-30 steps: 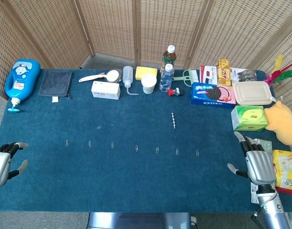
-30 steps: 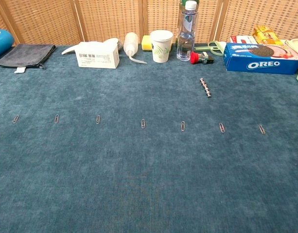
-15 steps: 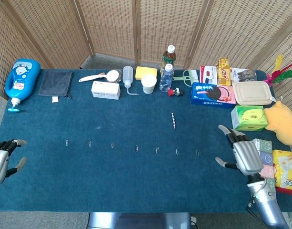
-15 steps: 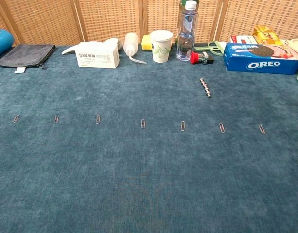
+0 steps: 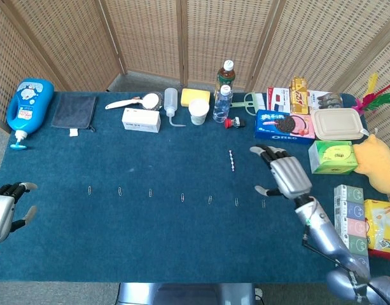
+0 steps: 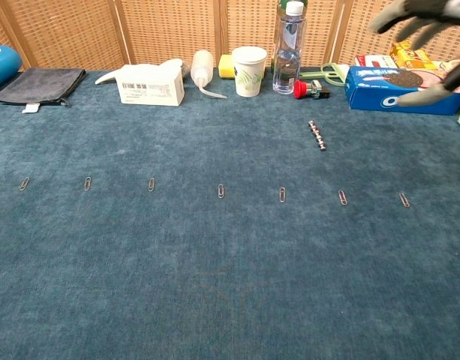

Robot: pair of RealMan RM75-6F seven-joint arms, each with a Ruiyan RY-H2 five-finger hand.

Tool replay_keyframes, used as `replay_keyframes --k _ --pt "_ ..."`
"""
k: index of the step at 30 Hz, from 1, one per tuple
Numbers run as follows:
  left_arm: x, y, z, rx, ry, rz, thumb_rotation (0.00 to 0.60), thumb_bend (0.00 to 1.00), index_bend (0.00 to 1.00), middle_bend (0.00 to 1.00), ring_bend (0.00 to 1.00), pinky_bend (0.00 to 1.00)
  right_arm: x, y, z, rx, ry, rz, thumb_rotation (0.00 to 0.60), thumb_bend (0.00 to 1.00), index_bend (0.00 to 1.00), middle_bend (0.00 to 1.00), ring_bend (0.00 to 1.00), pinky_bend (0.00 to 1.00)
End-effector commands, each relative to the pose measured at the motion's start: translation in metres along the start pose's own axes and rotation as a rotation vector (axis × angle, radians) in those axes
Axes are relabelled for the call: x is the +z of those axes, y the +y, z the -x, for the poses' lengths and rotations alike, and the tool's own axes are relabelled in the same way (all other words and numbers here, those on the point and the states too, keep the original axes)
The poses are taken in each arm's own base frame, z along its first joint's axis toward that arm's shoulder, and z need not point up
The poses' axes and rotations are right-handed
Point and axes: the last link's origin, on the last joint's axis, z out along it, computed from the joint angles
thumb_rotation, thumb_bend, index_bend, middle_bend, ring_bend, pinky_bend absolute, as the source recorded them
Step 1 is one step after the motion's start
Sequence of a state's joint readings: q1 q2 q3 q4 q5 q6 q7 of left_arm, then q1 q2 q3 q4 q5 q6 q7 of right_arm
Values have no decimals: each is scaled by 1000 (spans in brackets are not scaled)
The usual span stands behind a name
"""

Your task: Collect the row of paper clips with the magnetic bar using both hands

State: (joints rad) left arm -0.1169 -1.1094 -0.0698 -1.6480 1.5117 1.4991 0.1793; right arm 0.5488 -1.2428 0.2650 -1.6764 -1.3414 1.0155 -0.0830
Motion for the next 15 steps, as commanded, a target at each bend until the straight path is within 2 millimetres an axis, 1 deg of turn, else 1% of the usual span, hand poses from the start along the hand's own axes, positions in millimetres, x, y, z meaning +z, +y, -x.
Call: replay_keyframes --k 1,7,9,10,12,15 --pt "2 2 1 3 -6 1 600 505 351 416 414 482 32 -16 8 29 -119 -28 573 205 169 159 155 235" --pt "5 4 2 7 -11 2 600 506 351 416 414 482 54 -27 15 39 -182 -40 570 205 180 148 141 219" --pt "6 5 1 7 -11 1 600 506 351 416 414 482 58 -29 16 31 -183 -43 566 205 219 140 133 204" --pt "6 5 1 7 -11 2 600 506 351 416 414 482 60 -30 16 28 -182 -45 565 205 255 132 128 192" --pt "8 6 1 7 -9 6 600 505 351 416 414 482 69 -33 15 1 -161 -54 552 205 318 113 116 165" --pt "8 7 2 6 -14 7 600 505 351 416 414 482 77 -33 15 -72 -137 -58 498 205 398 86 91 126"
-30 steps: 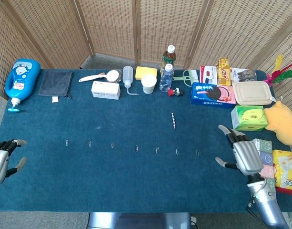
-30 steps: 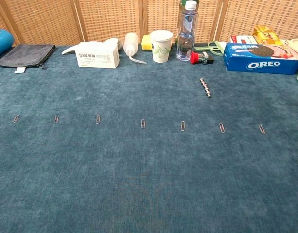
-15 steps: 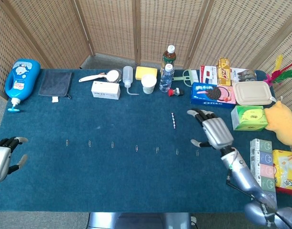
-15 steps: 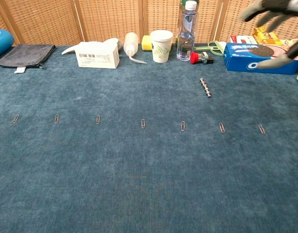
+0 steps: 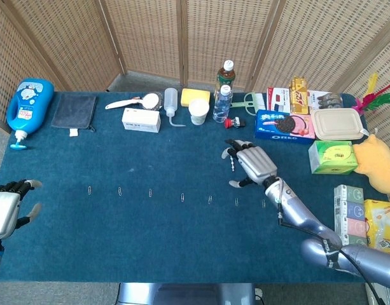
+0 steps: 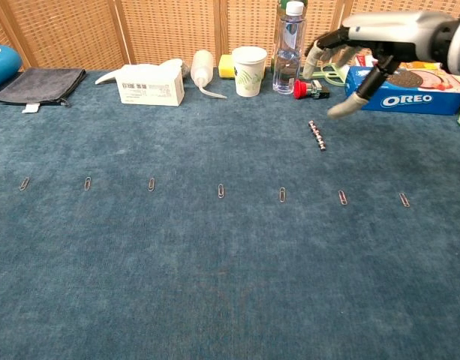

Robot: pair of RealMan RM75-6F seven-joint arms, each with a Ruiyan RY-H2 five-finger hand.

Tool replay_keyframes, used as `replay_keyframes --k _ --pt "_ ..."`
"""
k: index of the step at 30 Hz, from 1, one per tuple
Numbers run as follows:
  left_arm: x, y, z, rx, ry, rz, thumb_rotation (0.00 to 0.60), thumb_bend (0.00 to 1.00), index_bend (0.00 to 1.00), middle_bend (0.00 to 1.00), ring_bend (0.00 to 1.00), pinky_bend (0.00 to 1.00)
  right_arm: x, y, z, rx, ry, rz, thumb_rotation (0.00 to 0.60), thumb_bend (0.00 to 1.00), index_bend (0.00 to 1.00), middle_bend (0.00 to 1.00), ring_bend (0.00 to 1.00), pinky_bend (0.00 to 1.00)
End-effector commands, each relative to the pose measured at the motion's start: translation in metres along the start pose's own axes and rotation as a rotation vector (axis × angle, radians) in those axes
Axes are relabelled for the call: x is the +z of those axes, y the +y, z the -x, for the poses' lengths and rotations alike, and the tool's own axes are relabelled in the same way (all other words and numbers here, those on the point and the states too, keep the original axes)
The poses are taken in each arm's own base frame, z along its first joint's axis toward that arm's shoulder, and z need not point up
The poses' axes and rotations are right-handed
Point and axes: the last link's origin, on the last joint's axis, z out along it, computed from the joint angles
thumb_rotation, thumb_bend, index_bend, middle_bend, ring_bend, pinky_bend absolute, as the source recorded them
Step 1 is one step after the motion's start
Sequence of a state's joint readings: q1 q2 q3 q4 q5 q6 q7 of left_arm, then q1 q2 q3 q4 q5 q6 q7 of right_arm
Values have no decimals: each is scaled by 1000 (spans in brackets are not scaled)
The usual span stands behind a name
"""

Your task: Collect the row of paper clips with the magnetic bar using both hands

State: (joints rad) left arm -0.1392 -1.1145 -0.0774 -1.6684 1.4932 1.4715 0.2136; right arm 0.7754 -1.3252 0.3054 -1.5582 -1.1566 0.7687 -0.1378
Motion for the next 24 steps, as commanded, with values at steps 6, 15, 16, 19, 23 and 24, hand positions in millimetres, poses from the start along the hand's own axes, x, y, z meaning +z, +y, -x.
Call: replay_keyframes --k 6,15,16,19,23,24 --pt "0 0 2 -3 -5 -3 600 505 351 416 414 482 13 0 4 -128 17 25 408 206 452 60 36 45" --pt "1 -1 2 -3 -5 -1 600 506 351 416 414 482 32 -4 20 -208 -12 67 358 205 428 34 2 23" --pt "0 -1 2 -3 -5 -2 600 505 351 416 414 482 33 -4 21 -221 -18 72 356 205 428 32 1 23" --pt "-1 -2 2 -3 -5 -6 600 506 351 416 416 482 39 -3 24 -263 -38 95 356 205 412 29 0 20" --pt "-2 -4 2 -3 -3 -12 600 505 351 416 417 482 45 -3 27 -305 -64 123 353 204 396 26 0 8" --pt "-2 -4 2 -3 -3 -12 600 506 351 416 417 482 46 -4 28 -314 -66 128 350 205 395 25 0 7"
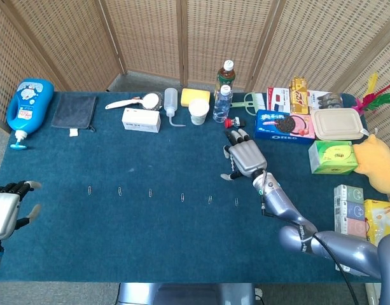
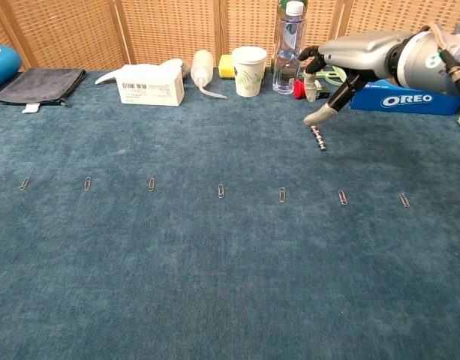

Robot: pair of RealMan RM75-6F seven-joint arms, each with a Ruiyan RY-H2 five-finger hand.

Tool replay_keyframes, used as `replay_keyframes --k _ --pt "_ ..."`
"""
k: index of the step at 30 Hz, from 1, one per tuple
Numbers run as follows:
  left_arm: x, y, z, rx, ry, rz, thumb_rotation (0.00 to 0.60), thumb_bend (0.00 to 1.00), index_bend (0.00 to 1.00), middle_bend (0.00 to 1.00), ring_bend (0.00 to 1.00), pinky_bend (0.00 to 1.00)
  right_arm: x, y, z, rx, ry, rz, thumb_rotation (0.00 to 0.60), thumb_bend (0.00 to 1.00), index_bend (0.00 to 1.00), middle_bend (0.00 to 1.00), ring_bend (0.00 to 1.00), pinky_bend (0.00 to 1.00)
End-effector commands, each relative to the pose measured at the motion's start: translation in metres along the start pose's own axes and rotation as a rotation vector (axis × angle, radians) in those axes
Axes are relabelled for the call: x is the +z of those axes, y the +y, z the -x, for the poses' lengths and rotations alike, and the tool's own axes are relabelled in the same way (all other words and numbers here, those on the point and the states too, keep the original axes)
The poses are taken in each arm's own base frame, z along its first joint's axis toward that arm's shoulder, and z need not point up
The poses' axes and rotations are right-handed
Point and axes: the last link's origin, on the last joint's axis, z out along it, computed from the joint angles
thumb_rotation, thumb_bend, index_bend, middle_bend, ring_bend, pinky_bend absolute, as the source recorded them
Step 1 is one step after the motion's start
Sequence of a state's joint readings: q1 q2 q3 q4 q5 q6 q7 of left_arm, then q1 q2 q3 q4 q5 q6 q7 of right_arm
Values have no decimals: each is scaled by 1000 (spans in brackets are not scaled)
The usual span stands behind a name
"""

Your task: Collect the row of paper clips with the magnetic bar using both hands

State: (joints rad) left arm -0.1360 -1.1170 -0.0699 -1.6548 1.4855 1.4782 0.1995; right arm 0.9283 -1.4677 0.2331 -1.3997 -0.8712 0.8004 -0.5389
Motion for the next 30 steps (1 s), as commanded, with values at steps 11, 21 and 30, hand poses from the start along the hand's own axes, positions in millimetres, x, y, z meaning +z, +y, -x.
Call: replay_keyframes --k 11,21,30 --pt "0 1 1 1 -3 4 600 505 351 416 417 482 17 -12 16 -109 -70 36 335 205 366 10 0 6" --pt "-2 -2 0 5 -3 -4 600 505 351 416 418 482 27 -19 15 -93 0 45 376 205 324 10 0 6" --pt "-5 -6 -1 8 -6 -19 600 506 351 416 419 482 39 -19 19 -112 67 47 427 205 169 8 0 6"
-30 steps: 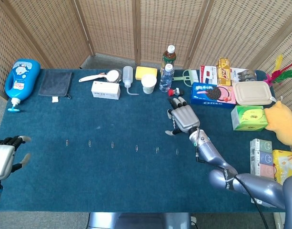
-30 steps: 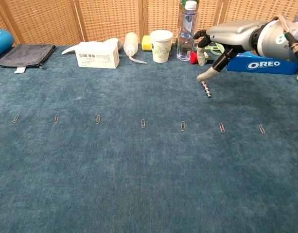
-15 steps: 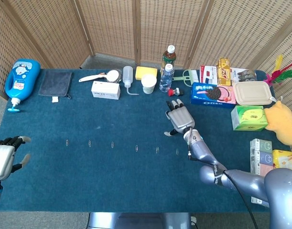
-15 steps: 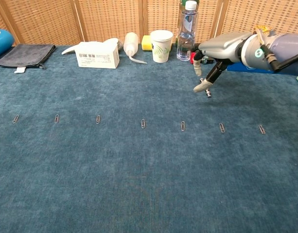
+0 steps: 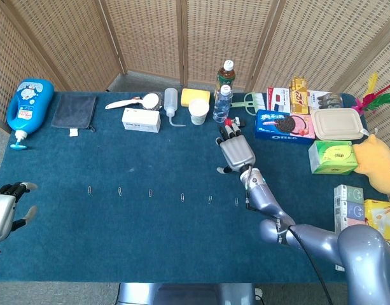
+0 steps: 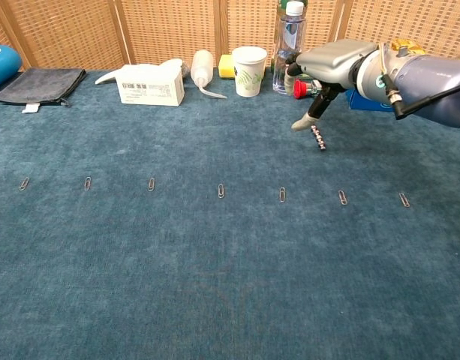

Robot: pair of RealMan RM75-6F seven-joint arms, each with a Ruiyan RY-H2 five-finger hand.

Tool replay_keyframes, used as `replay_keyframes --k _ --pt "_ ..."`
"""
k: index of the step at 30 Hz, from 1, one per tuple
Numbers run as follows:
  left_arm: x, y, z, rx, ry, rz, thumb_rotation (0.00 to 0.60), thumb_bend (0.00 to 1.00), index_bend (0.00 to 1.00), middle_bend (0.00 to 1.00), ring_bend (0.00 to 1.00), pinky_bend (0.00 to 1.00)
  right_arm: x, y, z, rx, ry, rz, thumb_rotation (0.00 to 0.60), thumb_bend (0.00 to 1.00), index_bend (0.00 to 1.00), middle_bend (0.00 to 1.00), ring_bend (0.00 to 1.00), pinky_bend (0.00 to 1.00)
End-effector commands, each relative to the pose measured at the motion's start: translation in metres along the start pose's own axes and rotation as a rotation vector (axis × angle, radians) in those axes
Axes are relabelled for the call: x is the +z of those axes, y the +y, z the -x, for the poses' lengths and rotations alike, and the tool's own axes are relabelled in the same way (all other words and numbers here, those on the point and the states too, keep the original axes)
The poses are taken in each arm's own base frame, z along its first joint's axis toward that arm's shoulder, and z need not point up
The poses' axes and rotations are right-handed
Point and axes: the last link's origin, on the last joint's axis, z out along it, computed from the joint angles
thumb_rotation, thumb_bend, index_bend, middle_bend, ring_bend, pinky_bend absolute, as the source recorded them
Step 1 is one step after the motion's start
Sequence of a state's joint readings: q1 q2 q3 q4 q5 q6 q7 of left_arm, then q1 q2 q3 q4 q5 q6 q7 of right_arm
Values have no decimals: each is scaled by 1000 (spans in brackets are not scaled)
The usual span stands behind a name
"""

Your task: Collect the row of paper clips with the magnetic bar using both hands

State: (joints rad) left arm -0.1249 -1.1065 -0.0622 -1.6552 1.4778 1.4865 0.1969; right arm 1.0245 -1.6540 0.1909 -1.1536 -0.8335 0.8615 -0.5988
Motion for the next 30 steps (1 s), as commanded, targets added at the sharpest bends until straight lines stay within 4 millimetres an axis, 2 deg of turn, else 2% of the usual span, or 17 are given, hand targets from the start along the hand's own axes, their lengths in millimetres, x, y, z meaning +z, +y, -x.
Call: replay_keyframes --k 1,10,30 --pt "0 -1 0 0 0 -2 600 506 351 416 419 482 3 0 5 1 16 -1 431 205 139 4 0 6" --pt "-2 -3 -1 3 1 -8 600 505 351 416 420 482 8 9 18 -1 31 7 430 205 3 0 0 6" --pt "-2 -1 -1 5 0 -4 600 506 351 416 422 482 10 26 50 -40 -5 27 427 205 0 0 0 6"
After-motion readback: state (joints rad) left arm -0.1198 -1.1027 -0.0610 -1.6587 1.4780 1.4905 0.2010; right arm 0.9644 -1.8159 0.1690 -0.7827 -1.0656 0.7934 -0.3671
